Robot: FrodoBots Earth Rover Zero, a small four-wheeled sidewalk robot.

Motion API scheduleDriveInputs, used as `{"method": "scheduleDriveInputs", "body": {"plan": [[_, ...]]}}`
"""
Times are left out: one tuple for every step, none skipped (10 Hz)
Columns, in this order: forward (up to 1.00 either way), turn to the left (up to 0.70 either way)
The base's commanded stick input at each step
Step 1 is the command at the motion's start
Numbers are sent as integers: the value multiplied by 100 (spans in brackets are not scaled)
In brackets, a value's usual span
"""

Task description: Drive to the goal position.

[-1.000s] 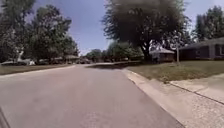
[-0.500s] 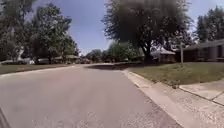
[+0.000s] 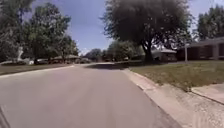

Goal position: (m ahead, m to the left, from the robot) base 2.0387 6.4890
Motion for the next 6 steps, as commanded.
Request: {"method": "scheduleDriveInputs", "body": {"plan": [[70, 0], [70, 0], [70, 0], [70, 0], [70, 0], [70, 0]]}}
